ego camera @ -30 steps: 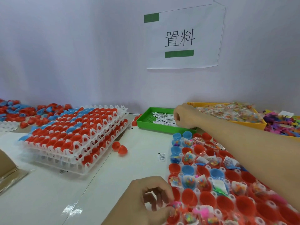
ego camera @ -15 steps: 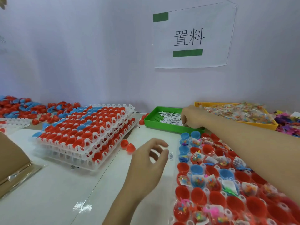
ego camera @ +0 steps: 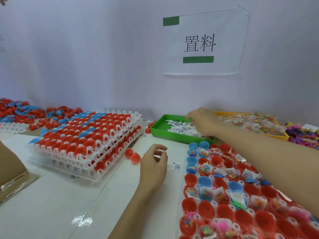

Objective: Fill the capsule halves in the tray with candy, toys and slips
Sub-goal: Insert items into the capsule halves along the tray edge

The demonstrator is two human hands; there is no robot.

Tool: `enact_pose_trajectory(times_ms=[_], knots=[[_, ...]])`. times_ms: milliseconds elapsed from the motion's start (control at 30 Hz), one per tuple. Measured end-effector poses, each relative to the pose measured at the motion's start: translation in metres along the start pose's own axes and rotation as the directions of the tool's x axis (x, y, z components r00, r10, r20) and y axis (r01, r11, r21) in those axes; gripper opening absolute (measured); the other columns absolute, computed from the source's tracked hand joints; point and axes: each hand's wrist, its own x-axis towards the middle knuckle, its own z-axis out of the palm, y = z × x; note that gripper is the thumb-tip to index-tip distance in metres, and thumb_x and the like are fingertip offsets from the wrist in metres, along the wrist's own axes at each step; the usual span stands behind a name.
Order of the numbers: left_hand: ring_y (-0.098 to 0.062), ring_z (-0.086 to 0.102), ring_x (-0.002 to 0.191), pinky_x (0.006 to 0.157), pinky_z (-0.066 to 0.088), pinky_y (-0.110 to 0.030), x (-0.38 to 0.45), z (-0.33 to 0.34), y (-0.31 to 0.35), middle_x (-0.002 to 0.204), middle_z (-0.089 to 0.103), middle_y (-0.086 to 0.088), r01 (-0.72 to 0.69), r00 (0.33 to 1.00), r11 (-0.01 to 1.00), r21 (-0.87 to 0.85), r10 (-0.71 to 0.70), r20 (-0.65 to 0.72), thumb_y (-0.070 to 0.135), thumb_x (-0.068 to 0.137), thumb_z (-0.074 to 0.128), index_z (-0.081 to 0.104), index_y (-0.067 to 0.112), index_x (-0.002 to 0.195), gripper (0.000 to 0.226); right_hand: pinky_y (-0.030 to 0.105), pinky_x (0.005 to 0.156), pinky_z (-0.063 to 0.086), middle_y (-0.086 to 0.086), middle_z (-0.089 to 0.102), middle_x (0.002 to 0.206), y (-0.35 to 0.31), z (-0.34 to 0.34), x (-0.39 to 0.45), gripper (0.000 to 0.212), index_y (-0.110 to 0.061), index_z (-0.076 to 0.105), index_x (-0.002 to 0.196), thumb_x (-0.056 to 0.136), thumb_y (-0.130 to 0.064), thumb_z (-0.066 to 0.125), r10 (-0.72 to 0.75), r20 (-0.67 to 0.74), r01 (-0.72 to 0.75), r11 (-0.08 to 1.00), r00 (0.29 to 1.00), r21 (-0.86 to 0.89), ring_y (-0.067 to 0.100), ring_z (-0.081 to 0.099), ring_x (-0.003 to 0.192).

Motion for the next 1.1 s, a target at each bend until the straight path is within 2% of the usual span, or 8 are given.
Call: enact_pose_trajectory(times_ms=[167,300,400,500,633,733,867,1100], knots=[[-0.013,0.064,0.078,0.061,0.051,-0.018,-0.004,-0.002,0.006,0.088,0.066,0.005,-0.029,0.999,1.0,0.007,0.03,-0.026,0.015,0.096,0.05,0.062,0.028,0.096,0.017,0.041,0.093,0.052,0.009,0.073,0.111,-0.011,-0.017,-0.011,0.023,-0.014,0.07,0.118,0.1,-0.012,0.056,0.065,-0.151,-0.038,0.984,0.986,0.173,0.027,0.065,0.105],[-0.011,0.065,0.062,0.054,0.05,-0.021,-0.007,-0.005,0.019,0.082,0.072,-0.006,0.082,0.994,0.977,-0.197,-0.068,0.08,0.018,0.101,0.045,0.067,0.019,0.095,0.023,0.016,0.081,0.049,-0.004,0.076,0.088,-0.04,-0.039,-0.041,0.014,-0.02,0.076,0.088,0.093,-0.01,0.067,0.1,-0.17,0.019,0.809,0.98,0.587,0.004,0.07,0.085],[-0.021,0.066,0.061,0.056,0.05,-0.028,-0.013,-0.005,0.037,0.084,0.074,-0.015,0.334,0.927,0.793,-0.51,-0.177,0.332,0.032,0.103,0.041,0.069,0.005,0.098,0.039,0.004,0.074,0.046,-0.012,0.075,0.083,-0.061,-0.05,-0.074,0.023,-0.027,0.072,0.079,0.091,-0.008,0.069,0.013,-0.134,0.083,0.724,0.991,0.685,-0.003,0.07,0.083],[-0.022,0.064,0.061,0.056,0.052,-0.026,-0.02,-0.007,0.047,0.084,0.071,-0.017,0.519,0.81,0.59,-0.618,-0.108,0.576,0.041,0.101,0.042,0.069,-0.001,0.101,0.05,0.01,0.08,0.048,-0.007,0.075,0.082,-0.071,-0.058,-0.103,0.02,-0.019,0.073,0.081,0.091,-0.003,0.066,-0.021,-0.151,0.124,0.681,0.988,0.722,0.003,0.069,0.085],[-0.018,0.061,0.058,0.053,0.051,-0.024,-0.026,-0.009,0.052,0.077,0.069,-0.01,0.597,0.753,0.424,-0.681,-0.005,0.658,0.028,0.087,0.061,0.071,0.005,0.088,0.026,0.009,0.078,0.045,-0.008,0.07,0.083,-0.073,-0.064,-0.126,0.023,-0.019,0.07,0.079,0.089,0.001,0.067,-0.069,-0.165,0.17,0.656,0.984,0.736,-0.002,0.062,0.082],[-0.014,0.06,0.058,0.055,0.049,-0.022,-0.025,-0.008,0.049,0.074,0.067,-0.007,0.531,0.808,0.437,-0.727,-0.003,0.589,0.018,0.078,0.07,0.072,0.012,0.081,0.007,0.018,0.081,0.052,-0.003,0.071,0.087,-0.067,-0.062,-0.131,0.012,-0.011,0.071,0.089,0.092,-0.001,0.065,-0.061,-0.124,0.135,0.628,0.99,0.767,0.005,0.066,0.084],[-0.014,0.061,0.065,0.06,0.05,-0.021,-0.023,-0.007,0.044,0.086,0.072,-0.008,0.435,0.872,0.494,-0.753,-0.022,0.489,0.017,0.079,0.071,0.076,0.014,0.086,0.008,0.022,0.064,0.058,0.0,0.075,0.097,-0.067,-0.058,-0.136,0.016,-0.018,0.069,0.112,0.097,-0.02,0.061,0.058,-0.055,0.014,0.556,0.997,0.831,0.01,0.072,0.088],[-0.015,0.065,0.068,0.059,0.05,-0.022,-0.03,-0.006,0.05,0.093,0.074,-0.011,0.322,0.919,0.661,-0.678,-0.045,0.392,0.02,0.083,0.071,0.077,0.008,0.093,0.017,0.019,0.072,0.056,-0.001,0.076,0.085,-0.075,-0.058,-0.136,0.009,-0.009,0.076,0.093,0.09,-0.015,0.071,0.155,-0.136,0.008,0.633,0.979,0.774,0.009,0.071,0.08]])
